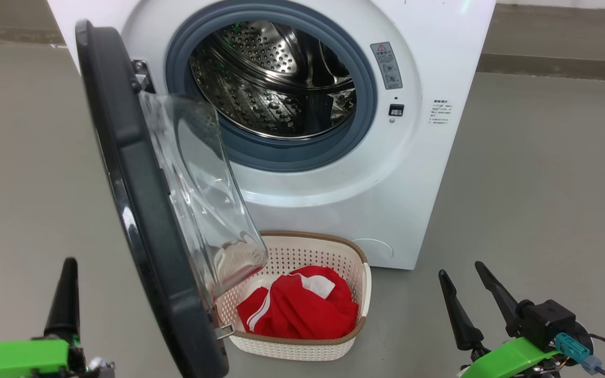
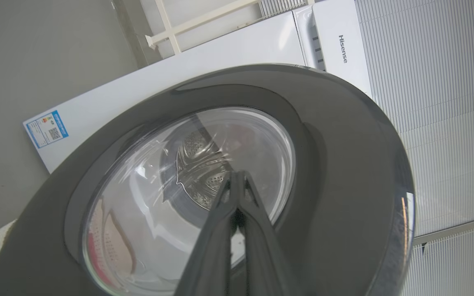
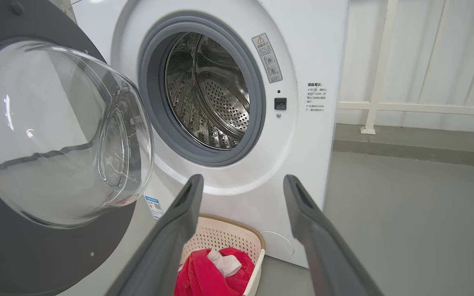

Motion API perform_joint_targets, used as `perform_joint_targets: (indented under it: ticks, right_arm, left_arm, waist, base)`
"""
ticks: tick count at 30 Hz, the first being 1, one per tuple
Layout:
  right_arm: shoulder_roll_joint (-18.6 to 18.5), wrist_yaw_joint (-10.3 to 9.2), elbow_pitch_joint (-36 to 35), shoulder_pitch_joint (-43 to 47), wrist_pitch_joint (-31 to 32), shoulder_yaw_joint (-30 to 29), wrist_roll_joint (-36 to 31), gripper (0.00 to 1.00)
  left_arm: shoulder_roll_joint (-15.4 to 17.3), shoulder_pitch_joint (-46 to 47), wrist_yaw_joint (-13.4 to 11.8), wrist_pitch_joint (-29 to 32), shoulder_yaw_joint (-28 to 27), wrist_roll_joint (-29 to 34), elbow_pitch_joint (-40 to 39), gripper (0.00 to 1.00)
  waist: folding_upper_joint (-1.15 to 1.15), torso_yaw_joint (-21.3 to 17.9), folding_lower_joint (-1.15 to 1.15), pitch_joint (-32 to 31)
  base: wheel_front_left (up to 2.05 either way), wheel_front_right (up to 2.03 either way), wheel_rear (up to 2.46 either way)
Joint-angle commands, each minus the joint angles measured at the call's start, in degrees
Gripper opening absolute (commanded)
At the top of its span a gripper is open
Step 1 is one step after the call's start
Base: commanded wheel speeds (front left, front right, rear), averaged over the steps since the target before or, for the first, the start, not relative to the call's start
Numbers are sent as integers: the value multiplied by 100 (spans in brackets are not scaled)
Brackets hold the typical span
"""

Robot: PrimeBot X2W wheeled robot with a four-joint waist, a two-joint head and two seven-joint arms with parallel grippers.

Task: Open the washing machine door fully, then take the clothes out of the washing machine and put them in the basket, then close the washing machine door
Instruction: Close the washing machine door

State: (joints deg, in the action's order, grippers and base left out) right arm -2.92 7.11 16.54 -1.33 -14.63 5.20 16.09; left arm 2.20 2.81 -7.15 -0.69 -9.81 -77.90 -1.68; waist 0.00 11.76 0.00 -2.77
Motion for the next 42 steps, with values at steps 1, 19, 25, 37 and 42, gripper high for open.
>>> perform_joint_targets:
  ticks: [1, 19, 25, 37, 42]
  right_arm:
    - [-9, 37, -131, -108, -37, 119, 0, 100]
    - [-2, 37, -158, -168, -37, 172, 34, 100]
    - [-31, 37, -139, -198, -37, 179, 20, 100]
    - [-129, 37, -144, -338, -37, 235, 6, 100]
    - [-138, 37, -178, -437, -37, 264, 13, 100]
  left_arm:
    - [68, 276, -78, 92, -189, -204, -261, 0]
    - [111, 79, -837, 925, 265, -1423, -1601, 0]
    - [99, 193, -843, 981, 464, -1507, -1684, 0]
    - [78, 876, -749, 654, 699, -1579, -1174, 0]
    - [72, 1323, -669, 318, 730, -1693, -795, 0]
  waist:
    - [0, -9, 0, 4]
    - [0, -371, 0, 190]
    - [0, -671, 0, 273]
    - [0, -1144, 0, 482]
    - [0, -1332, 0, 660]
  base:
    - [0, 0, 0]
    - [0, 0, 0]
    - [0, 0, 0]
    - [0, 0, 0]
    - [0, 0, 0]
